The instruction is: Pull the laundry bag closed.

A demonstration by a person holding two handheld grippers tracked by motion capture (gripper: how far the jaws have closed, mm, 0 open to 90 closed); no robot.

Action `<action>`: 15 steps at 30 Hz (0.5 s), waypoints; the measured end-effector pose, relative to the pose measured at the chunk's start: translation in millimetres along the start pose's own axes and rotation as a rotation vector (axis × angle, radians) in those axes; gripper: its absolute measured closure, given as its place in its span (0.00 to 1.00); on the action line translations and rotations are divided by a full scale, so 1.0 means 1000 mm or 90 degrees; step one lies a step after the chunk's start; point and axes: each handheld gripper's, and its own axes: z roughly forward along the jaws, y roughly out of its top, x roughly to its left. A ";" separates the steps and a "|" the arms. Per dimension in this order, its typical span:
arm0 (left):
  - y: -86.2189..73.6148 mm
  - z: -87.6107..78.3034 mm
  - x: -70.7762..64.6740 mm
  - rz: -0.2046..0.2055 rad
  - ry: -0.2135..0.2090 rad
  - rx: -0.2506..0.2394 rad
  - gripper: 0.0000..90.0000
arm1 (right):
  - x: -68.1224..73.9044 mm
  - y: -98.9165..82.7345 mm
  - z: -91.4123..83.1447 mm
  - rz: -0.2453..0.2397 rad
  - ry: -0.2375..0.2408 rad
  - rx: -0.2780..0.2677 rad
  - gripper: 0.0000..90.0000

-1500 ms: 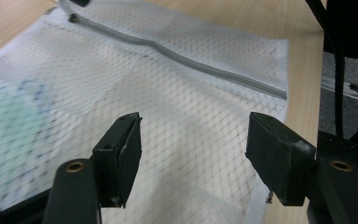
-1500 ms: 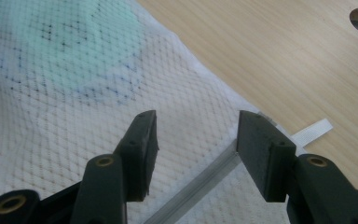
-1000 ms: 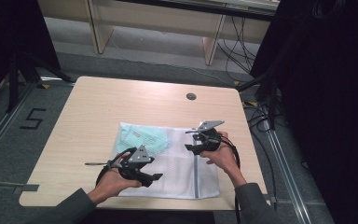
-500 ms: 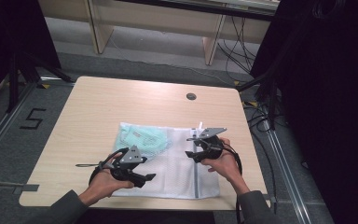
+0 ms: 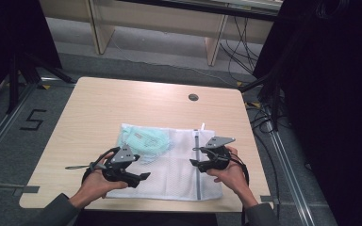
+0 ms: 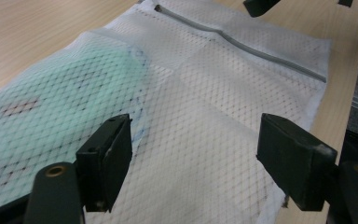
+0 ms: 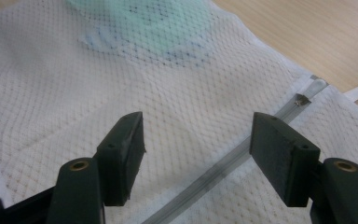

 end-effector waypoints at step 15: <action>-0.008 -0.010 0.002 0.012 0.024 0.012 0.28 | 0.011 -0.018 -0.013 -0.005 -0.011 0.010 0.38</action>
